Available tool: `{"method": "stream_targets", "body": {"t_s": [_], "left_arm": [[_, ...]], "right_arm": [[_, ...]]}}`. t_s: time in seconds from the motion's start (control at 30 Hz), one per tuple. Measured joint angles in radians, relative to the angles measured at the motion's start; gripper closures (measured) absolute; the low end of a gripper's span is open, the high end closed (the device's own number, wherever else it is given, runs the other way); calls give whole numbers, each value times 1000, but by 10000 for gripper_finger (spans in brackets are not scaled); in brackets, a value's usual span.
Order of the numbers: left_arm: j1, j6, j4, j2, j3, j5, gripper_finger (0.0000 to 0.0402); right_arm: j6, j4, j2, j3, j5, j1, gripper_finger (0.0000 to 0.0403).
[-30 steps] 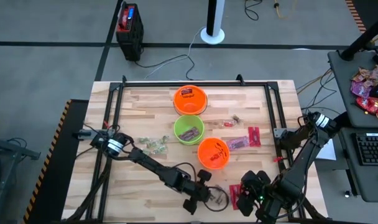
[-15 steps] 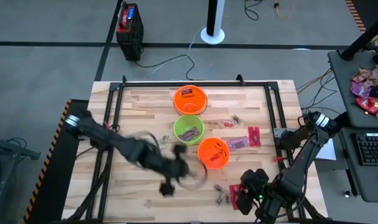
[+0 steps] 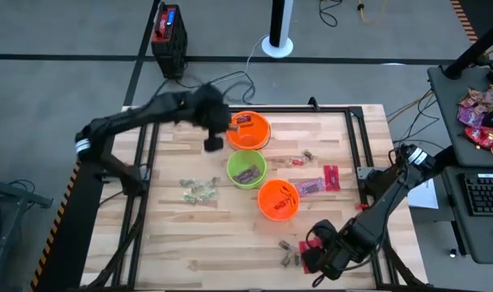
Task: Sort candy by brand, put in halloween buckets
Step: Put the black gummy into the top orange bucket, then put the red candy into the green bucket
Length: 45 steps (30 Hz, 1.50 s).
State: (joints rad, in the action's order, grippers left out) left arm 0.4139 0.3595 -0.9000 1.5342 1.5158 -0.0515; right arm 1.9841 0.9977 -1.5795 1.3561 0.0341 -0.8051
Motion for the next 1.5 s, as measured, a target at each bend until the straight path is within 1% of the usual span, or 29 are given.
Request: {"method": "stream_targets", "body": {"t_s": [0.07,0.13,0.27,0.37,0.5,0.63,0.73,0.87,0.97,1.07,1.2,1.37,1.5], "left_arm": [[69,46,11,56,2,-59,401],[109,86,19,109,7,-102,401],[136,154,20,197,8,-108,401],[136,183,33,229,8,-109,401],[136,182,58,255,9,-109,395],[136,182,97,253,10,-117,370],[136,182,99,253,10,-117,341],[136,180,99,252,10,-117,304],[133,179,98,248,10,-117,282],[133,177,82,230,10,-118,268],[131,145,36,161,10,-149,262],[120,88,-40,9,10,-232,270],[103,-17,-55,-130,10,-291,278]], "right_arm": [[57,-1,0,-11,0,-1,227],[112,-11,0,-23,0,-1,227],[207,-44,0,-35,0,-1,227],[271,-73,0,-40,0,-1,227],[277,-141,0,-48,0,4,221],[277,-150,-6,-66,39,13,203],[277,-152,-6,-100,53,12,189],[271,-152,0,-180,92,11,177],[224,-175,11,-257,99,11,172],[183,-240,16,-343,98,13,174],[151,-342,16,-437,96,14,181],[150,-425,20,-508,70,14,202],[134,-469,21,-561,48,13,239]]}}
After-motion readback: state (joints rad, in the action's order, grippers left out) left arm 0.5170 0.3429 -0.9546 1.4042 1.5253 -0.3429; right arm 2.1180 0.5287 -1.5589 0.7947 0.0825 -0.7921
